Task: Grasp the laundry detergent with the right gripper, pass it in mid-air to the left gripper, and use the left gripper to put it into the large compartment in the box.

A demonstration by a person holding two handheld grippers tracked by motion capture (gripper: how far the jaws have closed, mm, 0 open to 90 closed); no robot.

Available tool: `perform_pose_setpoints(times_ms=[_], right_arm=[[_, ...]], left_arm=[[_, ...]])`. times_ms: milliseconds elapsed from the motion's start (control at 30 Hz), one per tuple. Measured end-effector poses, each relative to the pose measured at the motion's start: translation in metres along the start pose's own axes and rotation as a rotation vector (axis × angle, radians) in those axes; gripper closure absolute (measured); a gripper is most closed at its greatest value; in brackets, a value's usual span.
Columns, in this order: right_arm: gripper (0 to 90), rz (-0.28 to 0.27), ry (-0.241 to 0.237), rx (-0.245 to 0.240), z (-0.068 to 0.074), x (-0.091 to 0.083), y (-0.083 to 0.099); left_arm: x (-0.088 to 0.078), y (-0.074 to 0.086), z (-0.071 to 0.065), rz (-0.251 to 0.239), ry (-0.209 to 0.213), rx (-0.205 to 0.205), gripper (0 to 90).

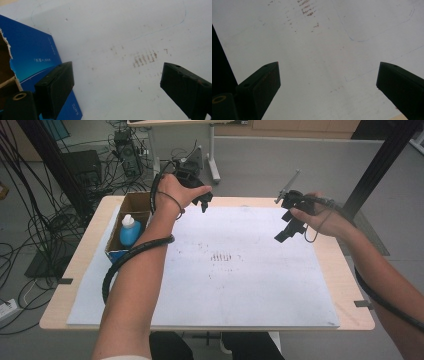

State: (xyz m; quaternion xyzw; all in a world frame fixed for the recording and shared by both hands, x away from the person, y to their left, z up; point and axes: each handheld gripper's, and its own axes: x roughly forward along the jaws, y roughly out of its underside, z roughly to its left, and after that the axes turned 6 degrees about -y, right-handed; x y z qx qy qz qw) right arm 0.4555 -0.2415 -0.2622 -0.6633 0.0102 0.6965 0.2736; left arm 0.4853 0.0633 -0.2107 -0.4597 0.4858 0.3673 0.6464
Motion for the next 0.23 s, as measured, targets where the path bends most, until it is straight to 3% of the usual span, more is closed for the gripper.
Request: perform_pose_setpoints(times_ms=[233], right_arm=[[5.3, 0.0, -0.002, -0.002, 0.0, 0.0, -0.0001]], left_arm=[[0.0003, -0.0022, -0.0042, -0.006, 0.01, 0.007, 12.1]])
